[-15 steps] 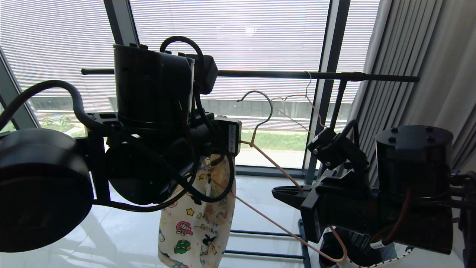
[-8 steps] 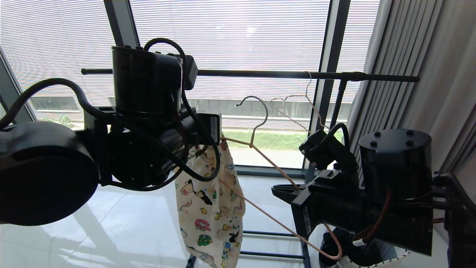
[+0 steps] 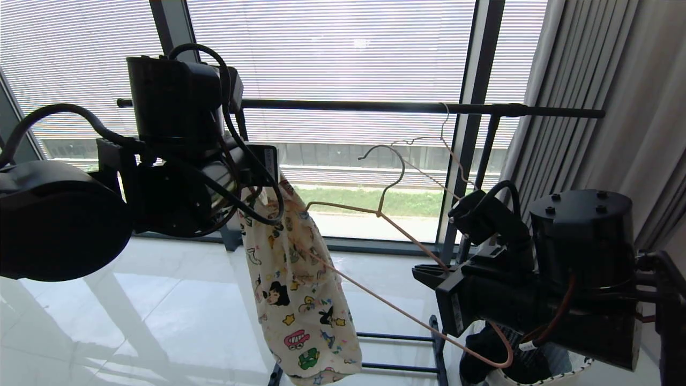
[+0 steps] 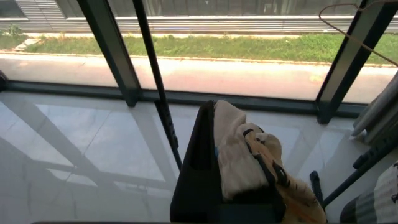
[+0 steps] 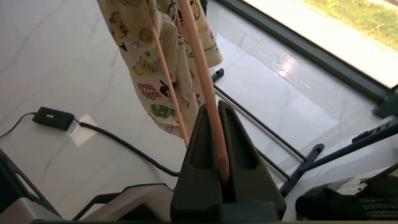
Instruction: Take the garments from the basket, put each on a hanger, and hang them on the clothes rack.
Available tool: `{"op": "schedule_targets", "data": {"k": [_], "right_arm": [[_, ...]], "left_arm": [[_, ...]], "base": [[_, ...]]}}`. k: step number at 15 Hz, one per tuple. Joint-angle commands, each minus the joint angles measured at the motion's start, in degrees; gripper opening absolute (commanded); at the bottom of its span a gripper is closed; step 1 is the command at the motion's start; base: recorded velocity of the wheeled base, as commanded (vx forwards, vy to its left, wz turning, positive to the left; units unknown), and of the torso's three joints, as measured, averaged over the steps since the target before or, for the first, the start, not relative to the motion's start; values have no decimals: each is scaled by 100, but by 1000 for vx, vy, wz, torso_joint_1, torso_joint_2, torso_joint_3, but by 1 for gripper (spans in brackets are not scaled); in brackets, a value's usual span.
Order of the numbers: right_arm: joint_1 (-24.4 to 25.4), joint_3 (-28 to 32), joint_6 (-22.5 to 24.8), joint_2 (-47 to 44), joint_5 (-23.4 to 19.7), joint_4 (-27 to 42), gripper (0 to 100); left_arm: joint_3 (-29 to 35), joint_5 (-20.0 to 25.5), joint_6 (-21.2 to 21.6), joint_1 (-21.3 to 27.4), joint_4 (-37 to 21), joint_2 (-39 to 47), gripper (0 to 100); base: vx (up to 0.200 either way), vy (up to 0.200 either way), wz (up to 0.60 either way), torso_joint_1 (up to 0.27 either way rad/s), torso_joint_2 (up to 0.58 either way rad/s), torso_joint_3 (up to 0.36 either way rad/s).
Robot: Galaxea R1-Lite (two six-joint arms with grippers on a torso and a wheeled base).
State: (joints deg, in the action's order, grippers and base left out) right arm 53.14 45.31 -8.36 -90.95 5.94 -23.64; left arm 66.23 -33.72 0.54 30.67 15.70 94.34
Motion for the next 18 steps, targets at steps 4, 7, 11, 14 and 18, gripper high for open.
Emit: {"op": "schedule_targets", "data": {"k": [4, 7, 11, 14, 18], "right_arm": [[-172, -14, 1, 148, 13, 8, 0], [-137, 21, 10, 104, 4, -1, 0], [-84, 92, 10, 8, 4, -27, 0], [12, 188, 10, -98, 4, -36, 0], [118, 443, 1, -326, 4, -36, 0]], "left_arm": [[-5, -109, 17, 106, 3, -4, 0], [4, -100, -1, 572, 3, -12, 0], [100, -91, -238, 1266, 3, 111, 0], [364, -91, -405, 1591, 3, 260, 0], [566, -91, -502, 1881, 3, 357, 0]], "base": [[0, 0, 0, 0, 0, 0], [0, 0, 0, 0, 0, 0], [0, 0, 0, 0, 0, 0], [0, 0, 0, 0, 0, 0], [0, 0, 0, 0, 0, 0]]}}
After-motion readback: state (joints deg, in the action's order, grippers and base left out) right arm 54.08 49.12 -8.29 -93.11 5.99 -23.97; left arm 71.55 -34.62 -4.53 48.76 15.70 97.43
